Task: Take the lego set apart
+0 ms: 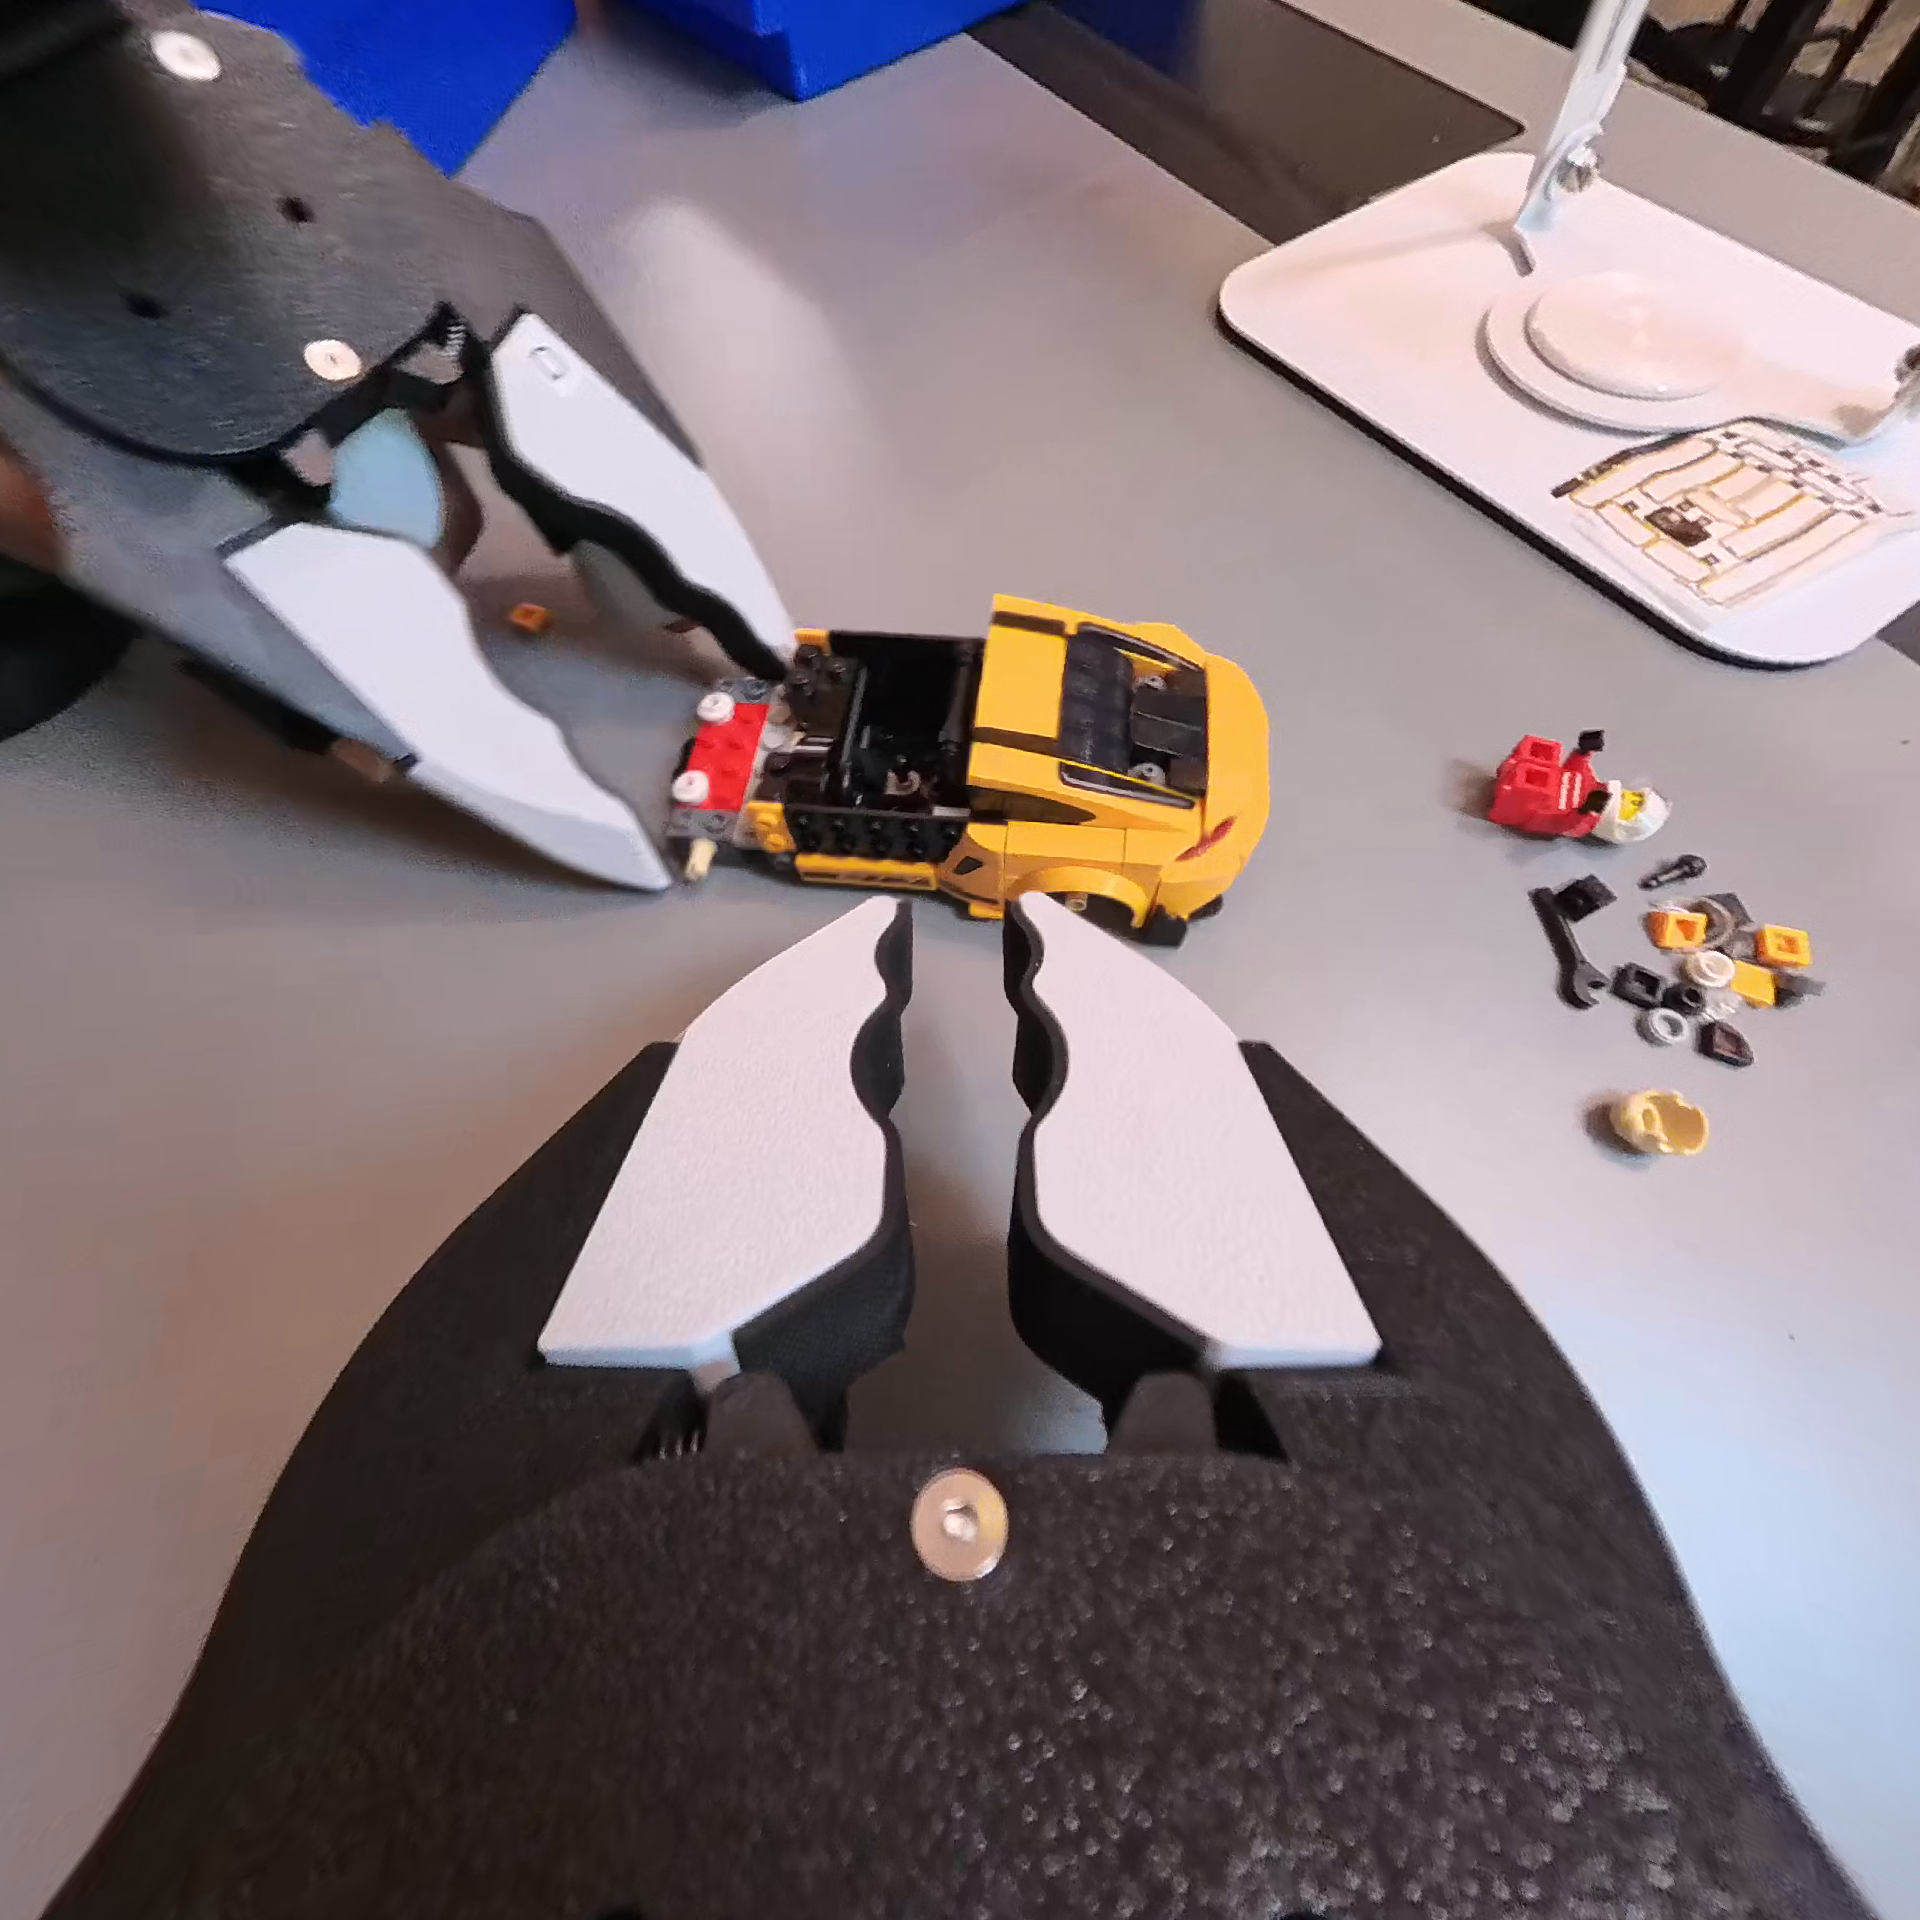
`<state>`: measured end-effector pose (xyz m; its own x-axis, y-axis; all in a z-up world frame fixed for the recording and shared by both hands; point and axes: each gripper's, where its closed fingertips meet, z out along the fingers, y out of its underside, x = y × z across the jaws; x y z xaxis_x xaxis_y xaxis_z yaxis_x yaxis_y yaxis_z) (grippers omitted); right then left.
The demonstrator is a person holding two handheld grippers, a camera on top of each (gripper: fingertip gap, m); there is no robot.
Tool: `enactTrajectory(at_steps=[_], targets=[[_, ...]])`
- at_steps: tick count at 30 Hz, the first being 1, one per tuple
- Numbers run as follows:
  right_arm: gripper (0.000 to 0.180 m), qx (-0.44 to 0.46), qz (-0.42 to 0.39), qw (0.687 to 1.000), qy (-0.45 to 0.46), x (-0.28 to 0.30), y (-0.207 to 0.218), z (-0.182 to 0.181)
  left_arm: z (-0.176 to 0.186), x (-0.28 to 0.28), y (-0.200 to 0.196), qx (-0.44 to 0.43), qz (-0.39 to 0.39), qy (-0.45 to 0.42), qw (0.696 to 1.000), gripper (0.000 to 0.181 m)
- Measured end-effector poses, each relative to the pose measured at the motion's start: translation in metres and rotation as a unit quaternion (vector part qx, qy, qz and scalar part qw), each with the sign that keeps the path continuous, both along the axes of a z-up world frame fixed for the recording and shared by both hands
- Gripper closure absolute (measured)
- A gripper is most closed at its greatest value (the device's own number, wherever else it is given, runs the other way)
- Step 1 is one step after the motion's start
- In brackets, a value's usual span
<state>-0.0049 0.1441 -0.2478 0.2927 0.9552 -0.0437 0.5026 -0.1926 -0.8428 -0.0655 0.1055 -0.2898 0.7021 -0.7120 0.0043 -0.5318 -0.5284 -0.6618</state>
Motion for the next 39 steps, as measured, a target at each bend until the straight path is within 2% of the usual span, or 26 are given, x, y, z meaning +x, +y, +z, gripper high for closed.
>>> enactTrajectory(at_steps=[5,7,10,15,18,21,24,29,31,35,37,39], targets=[[0.164,-0.021,-0.011,1.0,0.009,0.002,0.003,-0.002,0.002,0.012,-0.003,0.021,-0.012,0.006,1.0,0.139],[0.164,-0.016,-0.011,1.0,0.007,0.002,0.003,-0.002,0.002,0.016,-0.002,0.033,-0.022,0.001,0.999,0.138],[0.164,-0.004,-0.015,1.0,0.015,0.001,0.005,0.003,0.005,0.022,-0.009,0.022,-0.05,-0.019,0.998,0.121],[0.164,0.038,-0.028,0.997,0.065,0.0,0.01,0.026,0.039,0.016,-0.003,0.046,-0.04,-0.11,0.992,0.129],[0.16,0.056,-0.054,0.992,0.096,-0.003,0.021,0.041,0.054,0.0,0.013,0.095,-0.01,-0.119,0.988,0.131],[0.149,0.116,-0.089,0.985,0.096,-0.015,0.047,0.069,0.08,-0.018,0.04,0.168,0.023,-0.121,0.978,0.133],[0.133,0.201,-0.112,0.967,0.104,-0.042,0.08,0.118,0.122,-0.039,0.071,0.241,0.065,-0.136,0.959,0.135],[0.103,0.309,-0.177,0.928,0.105,-0.103,0.159,0.192,0.178,-0.08,0.116,0.333,0.156,-0.172,0.914,0.139],[0.091,0.34,-0.199,0.916,0.077,-0.131,0.192,0.205,0.177,-0.096,0.121,0.348,0.182,-0.18,0.902,0.142],[0.078,0.395,-0.248,0.884,-0.016,-0.167,0.253,0.202,0.149,-0.109,0.114,0.321,0.197,-0.187,0.907,0.144],[0.083,0.422,-0.267,0.866,-0.025,-0.166,0.266,0.203,0.138,-0.111,0.109,0.314,0.191,-0.173,0.914,0.144],[0.099,0.436,-0.27,0.858,-0.001,-0.157,0.264,0.207,0.136,-0.112,0.111,0.317,0.185,-0.163,0.916,0.144]])
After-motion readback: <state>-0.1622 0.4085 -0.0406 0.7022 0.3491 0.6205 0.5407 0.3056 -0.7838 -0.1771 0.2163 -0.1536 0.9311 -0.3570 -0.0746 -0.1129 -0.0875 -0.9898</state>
